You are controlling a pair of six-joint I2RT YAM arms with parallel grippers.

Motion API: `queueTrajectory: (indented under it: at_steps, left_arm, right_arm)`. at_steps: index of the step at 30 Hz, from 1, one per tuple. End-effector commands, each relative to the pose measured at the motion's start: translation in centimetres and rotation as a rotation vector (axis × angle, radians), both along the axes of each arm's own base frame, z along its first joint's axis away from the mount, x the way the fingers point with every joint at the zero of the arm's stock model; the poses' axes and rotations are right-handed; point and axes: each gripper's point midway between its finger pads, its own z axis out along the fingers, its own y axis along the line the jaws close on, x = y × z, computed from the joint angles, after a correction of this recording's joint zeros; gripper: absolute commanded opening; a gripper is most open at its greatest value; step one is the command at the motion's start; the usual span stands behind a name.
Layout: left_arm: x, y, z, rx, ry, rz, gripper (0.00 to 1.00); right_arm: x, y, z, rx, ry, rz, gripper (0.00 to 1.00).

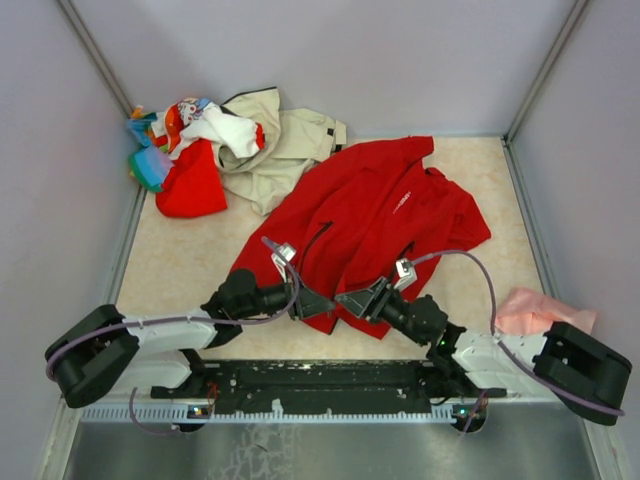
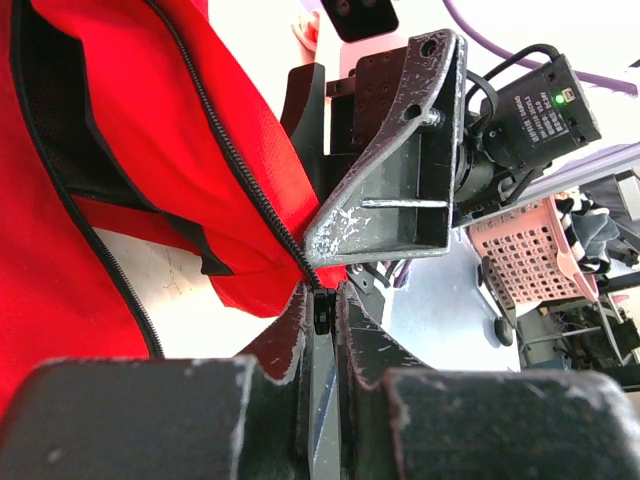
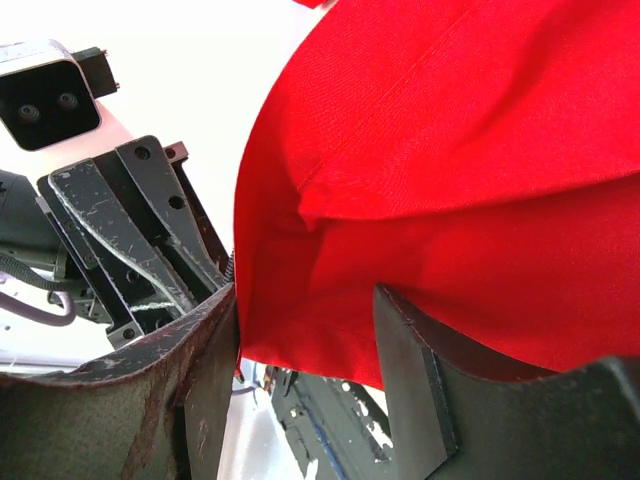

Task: Zip up the jacket
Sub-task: Adjust the zipper on the jacket.

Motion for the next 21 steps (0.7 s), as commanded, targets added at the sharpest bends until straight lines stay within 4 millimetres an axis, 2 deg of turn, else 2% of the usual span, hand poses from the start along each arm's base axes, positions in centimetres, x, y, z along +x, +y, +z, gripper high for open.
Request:
queueTrajectory:
  at_steps: [1, 11, 21]
  left_arm:
    - [-0.5, 0.1, 2.9, -0.115, -0.063, -0.022, 0.0]
    - [-0.9, 0.1, 4.2, -0.184, -0.1, -0.043, 0.0]
    - [-1.3, 0.1, 4.2, -0.204, -0.12, -0.065, 0.0]
  right_arm:
    - [0.1, 0.7, 2.2, 0.079, -0.044, 0.006, 0.54]
    - [-0.7, 1.6, 4.6, 0.153, -0.138, 0.076, 0.53]
    - [-1.4, 2.3, 6.3, 0.208, -0.201, 0.131, 0.29]
